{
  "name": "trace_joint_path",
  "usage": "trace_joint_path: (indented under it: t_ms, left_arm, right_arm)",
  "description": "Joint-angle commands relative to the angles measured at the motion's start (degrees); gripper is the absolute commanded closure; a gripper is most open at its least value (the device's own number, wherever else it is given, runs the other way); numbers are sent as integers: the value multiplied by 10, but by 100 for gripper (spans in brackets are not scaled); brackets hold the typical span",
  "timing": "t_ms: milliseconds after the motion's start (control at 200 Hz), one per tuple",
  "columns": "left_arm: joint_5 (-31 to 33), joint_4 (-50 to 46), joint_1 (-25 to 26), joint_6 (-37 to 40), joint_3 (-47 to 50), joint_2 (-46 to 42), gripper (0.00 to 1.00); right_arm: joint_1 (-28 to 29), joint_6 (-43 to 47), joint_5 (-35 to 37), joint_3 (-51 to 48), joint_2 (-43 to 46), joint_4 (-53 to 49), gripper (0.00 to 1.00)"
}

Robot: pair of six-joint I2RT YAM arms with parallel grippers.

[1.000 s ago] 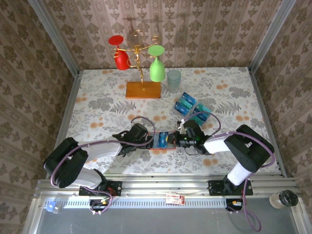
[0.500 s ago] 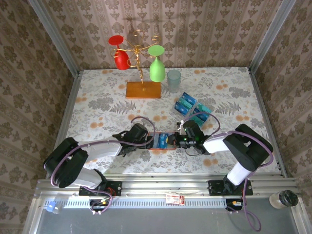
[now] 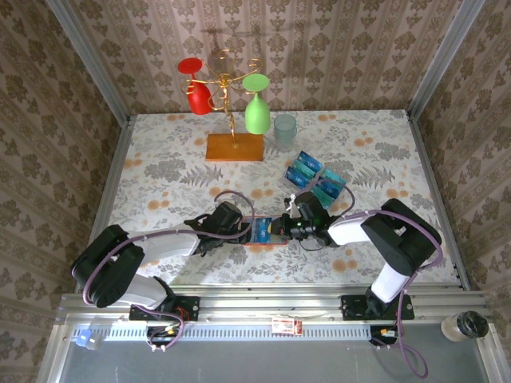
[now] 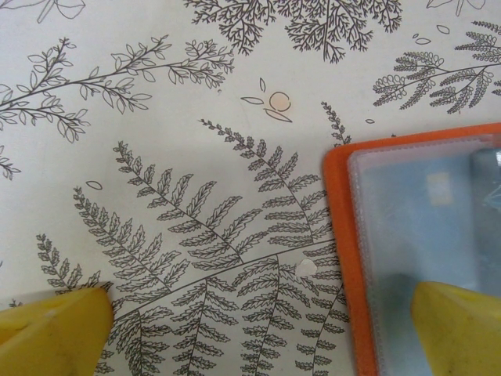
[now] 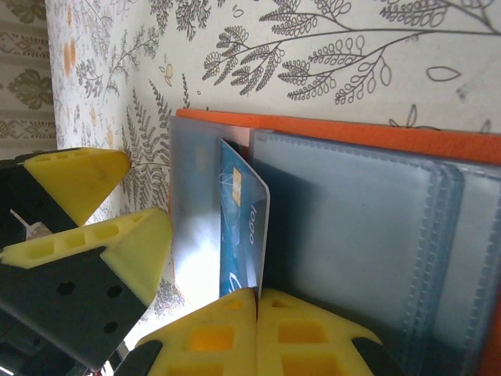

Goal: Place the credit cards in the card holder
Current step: Insert the credit card into the card slot.

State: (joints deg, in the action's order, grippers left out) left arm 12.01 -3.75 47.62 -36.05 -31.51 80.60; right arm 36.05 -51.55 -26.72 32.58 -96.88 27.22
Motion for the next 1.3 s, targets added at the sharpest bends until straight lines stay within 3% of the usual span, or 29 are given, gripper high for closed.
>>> trace_joint_path:
  t_ms: [0, 50, 205, 365, 505, 795, 1290]
  left_arm:
    - [-1, -26, 2, -15, 18, 7, 0]
    - [-1, -26, 1, -15, 18, 8, 0]
    - [-1, -26, 2, -15, 18, 5, 0]
    - [3, -34, -1, -16, 16, -8, 0]
    - [7, -42, -9, -17, 24, -32, 0]
    - [6, -47, -33, -17, 53, -64, 0]
    - [-1, -12, -36, -11, 57, -22, 0]
  right_arm:
    - [2, 21, -17, 21, -28, -63, 100]
    - [1, 26, -22, 31, -34, -77, 97]
    - [-5, 49, -36, 54, -20, -126, 70]
    - [-9, 107, -2, 100, 36, -250, 61]
    - [-9, 152, 40, 144, 63, -345, 62]
    - [17, 181, 60, 209, 13, -396, 81]
    - [58, 193, 101, 267, -69, -425, 85]
